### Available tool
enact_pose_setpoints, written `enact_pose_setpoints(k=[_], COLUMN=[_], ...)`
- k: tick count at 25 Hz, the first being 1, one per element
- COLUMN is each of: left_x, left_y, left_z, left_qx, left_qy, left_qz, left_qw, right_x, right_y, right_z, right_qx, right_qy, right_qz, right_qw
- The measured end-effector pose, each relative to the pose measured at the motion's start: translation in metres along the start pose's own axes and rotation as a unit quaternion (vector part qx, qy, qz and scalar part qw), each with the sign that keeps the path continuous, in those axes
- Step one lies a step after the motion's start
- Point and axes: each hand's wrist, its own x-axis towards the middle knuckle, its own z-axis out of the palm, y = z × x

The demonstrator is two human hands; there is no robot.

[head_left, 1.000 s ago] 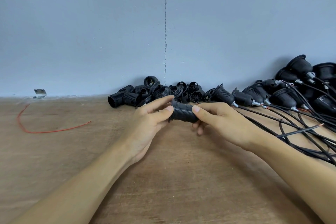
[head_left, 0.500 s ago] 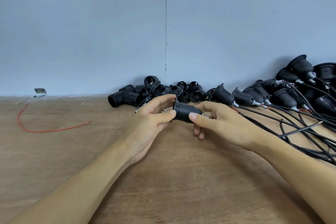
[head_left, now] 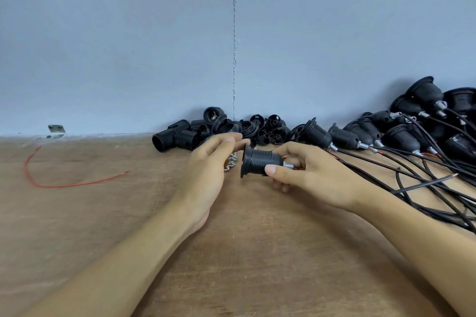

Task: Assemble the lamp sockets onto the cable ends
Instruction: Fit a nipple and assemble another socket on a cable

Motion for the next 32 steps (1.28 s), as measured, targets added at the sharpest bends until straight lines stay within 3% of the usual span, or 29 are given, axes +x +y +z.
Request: enact_pose_setpoints(k=[5,9,13,17,20,25,29,32], left_x=[-0.003,-0.003,-0.002,0.004,0.004,-0.004,0.003,0.005], left_y=[0.007,-0.006,-0.009,0.004,0.003,-0.007,0.003,0.003], left_z=[-0.001,0.004,0.002,-0.009,-0.007,0.006,-0.007,-0.011], left_qx=[-0.014,0.038,-0.007,-0.076,-0.031,-0.025,-0.113,-0.088], left_qy=[0.006,0.06,-0.047,0.04,0.068,-0.077,0.029,0.067], left_qz=[0.055,0.041,-0.008,0.039,0.022,-0.026,0.027,0.011], left_qw=[0.998,0.997,0.999,0.996,0.997,0.996,0.993,0.994], right_x=[0.003,0.002,0.003,0.004,0.005,0.003,0.005,0.005], right_y=[0.004,0.004,0.01,0.012,0.012,0.012,0.013,0.014], right_z=[-0.002,-0.003,0.0,-0.004,-0.002,-0.002,-0.004,-0.004], right_qx=[-0.016,0.002,-0.031,-0.028,-0.04,-0.054,-0.076,-0.084], right_qy=[0.073,0.054,0.046,0.07,0.056,0.024,0.048,0.042], right_qz=[0.013,-0.003,0.0,0.011,0.0,-0.009,0.001,0.003], right_qw=[0.997,0.999,0.998,0.997,0.998,0.998,0.996,0.996])
